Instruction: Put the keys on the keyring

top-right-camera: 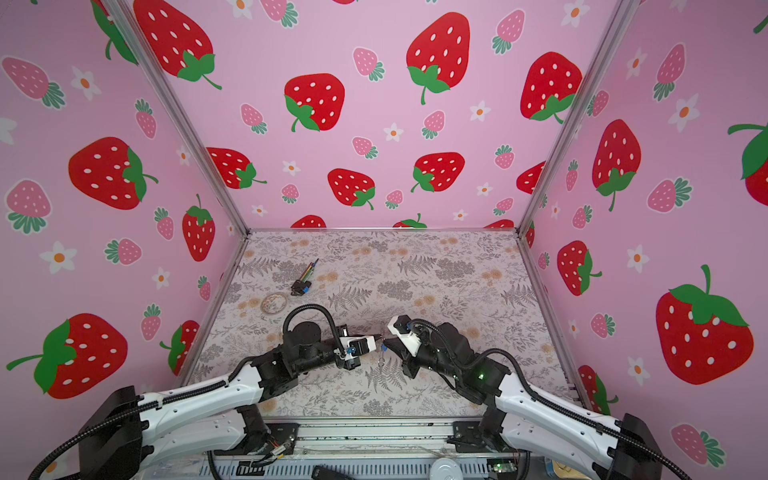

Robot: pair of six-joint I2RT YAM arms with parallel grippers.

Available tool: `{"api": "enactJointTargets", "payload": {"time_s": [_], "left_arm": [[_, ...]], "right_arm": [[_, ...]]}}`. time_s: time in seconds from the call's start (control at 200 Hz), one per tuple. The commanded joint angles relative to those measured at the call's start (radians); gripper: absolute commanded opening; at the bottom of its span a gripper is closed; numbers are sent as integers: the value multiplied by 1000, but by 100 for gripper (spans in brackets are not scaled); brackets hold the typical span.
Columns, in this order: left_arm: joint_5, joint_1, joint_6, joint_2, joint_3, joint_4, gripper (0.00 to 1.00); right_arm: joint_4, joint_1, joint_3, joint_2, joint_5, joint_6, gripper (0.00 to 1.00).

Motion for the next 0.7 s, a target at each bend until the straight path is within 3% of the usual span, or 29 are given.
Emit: {"api": "enactJointTargets", "payload": {"time_s": [0.0,0.395,0.695], "left_arm": [[-14,-12,24,6,44,-11,0],[-153,-31,29,15,52,-12,0],[-177,-34,32,15,54,-13,0]], "right_arm": [[95,7,19,-10,-45,3,0],[74,57,37,53,-19,-50,0],[58,69,43,35,52,-52,0]]}}
